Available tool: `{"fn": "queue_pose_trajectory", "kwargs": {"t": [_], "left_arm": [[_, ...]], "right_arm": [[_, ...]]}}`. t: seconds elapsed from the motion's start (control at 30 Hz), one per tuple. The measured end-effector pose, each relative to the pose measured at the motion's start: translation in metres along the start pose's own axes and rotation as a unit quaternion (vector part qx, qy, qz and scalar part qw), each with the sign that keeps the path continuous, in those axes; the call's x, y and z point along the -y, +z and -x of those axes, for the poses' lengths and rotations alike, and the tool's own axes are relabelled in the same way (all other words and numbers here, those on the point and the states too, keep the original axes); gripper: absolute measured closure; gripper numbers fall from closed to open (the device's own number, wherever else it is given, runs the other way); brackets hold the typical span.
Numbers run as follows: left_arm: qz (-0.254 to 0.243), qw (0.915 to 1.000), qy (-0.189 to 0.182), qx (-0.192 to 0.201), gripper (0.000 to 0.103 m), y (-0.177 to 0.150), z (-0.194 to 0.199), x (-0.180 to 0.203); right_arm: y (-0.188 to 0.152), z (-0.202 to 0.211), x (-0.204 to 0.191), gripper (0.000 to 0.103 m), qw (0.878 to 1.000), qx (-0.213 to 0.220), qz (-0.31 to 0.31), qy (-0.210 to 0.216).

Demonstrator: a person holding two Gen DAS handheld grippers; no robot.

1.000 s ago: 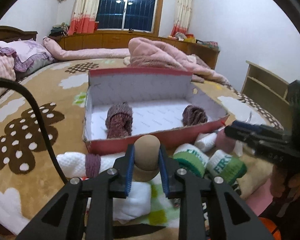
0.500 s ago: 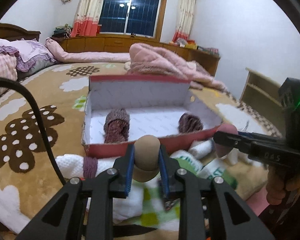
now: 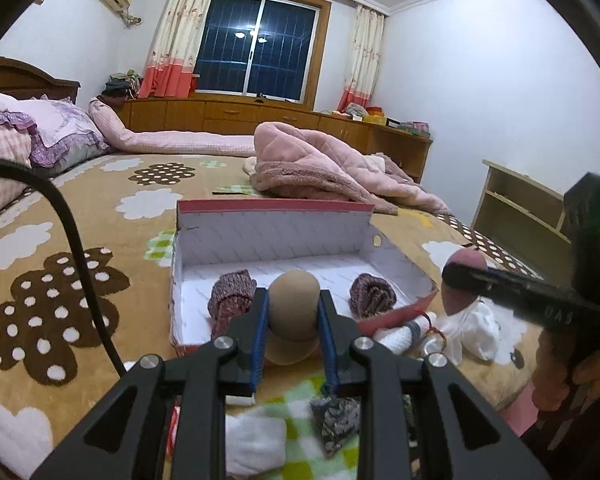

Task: Organize soft objects
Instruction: 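Carry both held balls into the shoebox and lower them to its floor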

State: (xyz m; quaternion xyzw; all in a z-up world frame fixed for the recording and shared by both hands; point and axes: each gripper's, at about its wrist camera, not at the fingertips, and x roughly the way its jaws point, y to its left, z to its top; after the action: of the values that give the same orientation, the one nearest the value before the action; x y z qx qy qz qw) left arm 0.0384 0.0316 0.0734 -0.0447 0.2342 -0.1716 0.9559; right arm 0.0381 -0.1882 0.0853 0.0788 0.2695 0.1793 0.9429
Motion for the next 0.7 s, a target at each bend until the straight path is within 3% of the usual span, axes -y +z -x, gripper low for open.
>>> {"fn": "queue_pose_trajectory", "kwargs": {"t": [0.4, 0.7], "left_arm": [[-0.01, 0.9998, 0.0, -0.017, 0.079, 0.01, -0.035, 0.0], [-0.006, 0.9993, 0.005, -0.036, 0.079, 0.013, -0.057, -0.008]], "right_arm": [[0.004, -0.038, -0.003, 0.069, 1.0, -0.005, 0.007, 0.014], [0.004, -0.072, -0.019, 0.069, 0.998, -0.031, 0.041, 0.019]]}}
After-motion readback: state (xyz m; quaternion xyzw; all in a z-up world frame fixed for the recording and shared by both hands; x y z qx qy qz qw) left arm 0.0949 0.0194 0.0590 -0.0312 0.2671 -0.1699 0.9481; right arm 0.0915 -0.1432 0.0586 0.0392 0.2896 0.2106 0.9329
